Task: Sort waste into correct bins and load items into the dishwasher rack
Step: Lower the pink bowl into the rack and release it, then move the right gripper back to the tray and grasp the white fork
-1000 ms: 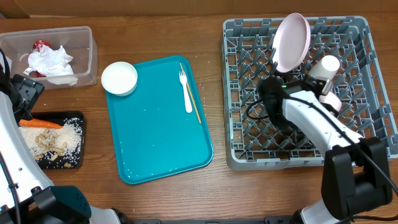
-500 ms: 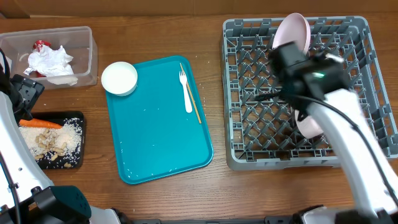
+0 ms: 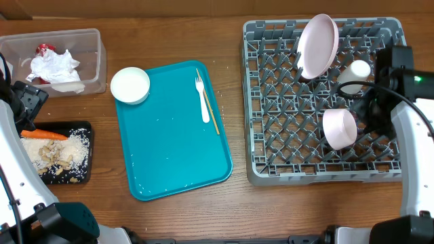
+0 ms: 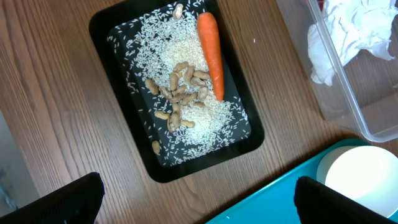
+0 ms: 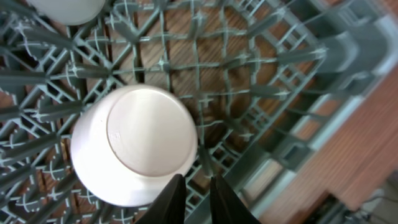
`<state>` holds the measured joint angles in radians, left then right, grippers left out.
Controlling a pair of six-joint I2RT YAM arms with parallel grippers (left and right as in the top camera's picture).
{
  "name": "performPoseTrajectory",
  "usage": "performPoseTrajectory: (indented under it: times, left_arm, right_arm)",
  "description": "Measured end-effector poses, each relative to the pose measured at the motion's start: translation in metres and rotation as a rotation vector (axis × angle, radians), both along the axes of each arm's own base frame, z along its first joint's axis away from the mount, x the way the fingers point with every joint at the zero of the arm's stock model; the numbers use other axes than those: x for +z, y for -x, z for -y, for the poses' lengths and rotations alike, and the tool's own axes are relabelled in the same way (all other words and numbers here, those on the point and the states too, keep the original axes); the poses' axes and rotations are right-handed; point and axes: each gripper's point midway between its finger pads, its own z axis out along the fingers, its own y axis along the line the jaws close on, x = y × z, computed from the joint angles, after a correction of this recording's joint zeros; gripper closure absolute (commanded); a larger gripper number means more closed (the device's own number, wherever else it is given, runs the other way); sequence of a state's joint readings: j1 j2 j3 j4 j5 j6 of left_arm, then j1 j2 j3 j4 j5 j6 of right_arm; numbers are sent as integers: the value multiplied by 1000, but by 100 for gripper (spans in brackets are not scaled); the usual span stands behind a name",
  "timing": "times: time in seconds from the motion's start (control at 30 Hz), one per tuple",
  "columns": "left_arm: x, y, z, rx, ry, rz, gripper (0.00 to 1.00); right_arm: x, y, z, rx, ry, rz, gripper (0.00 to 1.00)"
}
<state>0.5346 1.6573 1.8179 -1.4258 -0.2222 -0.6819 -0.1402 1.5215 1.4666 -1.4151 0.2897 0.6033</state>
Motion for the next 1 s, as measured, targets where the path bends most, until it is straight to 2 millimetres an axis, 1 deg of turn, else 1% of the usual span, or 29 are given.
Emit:
performPoseTrajectory:
  times: [0.07,0.23,0.33,0.47,0.6,0.63,0.67,0.8,0.83,0.9,0.93,1.0]
  left_arm:
    - [0,0,0,0,0,0,0]
    - [0,0,0,0,0,0,0]
    - [0,0,0,0,0,0,0]
    - [0,0,0,0,0,0,0]
    - [0,0,0,0,0,0,0]
    - [0,0,0,0,0,0,0]
    - [0,0,0,0,1,0,0]
    - [0,0,0,0,0,0,0]
    - [0,0,0,0,0,0,0]
    - [0,0,0,0,0,0,0]
    - [0,0,0,0,0,0,0]
    - [0,0,0,0,0,0,0]
  right_arm:
    - [-15,-1,-4,6,-31,-4,83]
    - [-51,-8,-24,60,-139,1,85]
    - [-66,-6,-34,79,-191,-6,85]
    - [-67,-9,-45,101,-252,6,85]
    - [-66,-12,-63,164,-352,22,86]
    - [-66,-13,-69,187,-382,28,90]
    - [-65,-14,-75,209,-416,34,96]
    - [-58,-12,-97,265,-536,45,96]
    - [-54,-13,-103,276,-567,52,94]
    - [-41,-20,-113,306,-618,91,83]
    - [-34,-24,-117,322,-635,112,70]
    - [-9,-39,-137,407,-678,199,47]
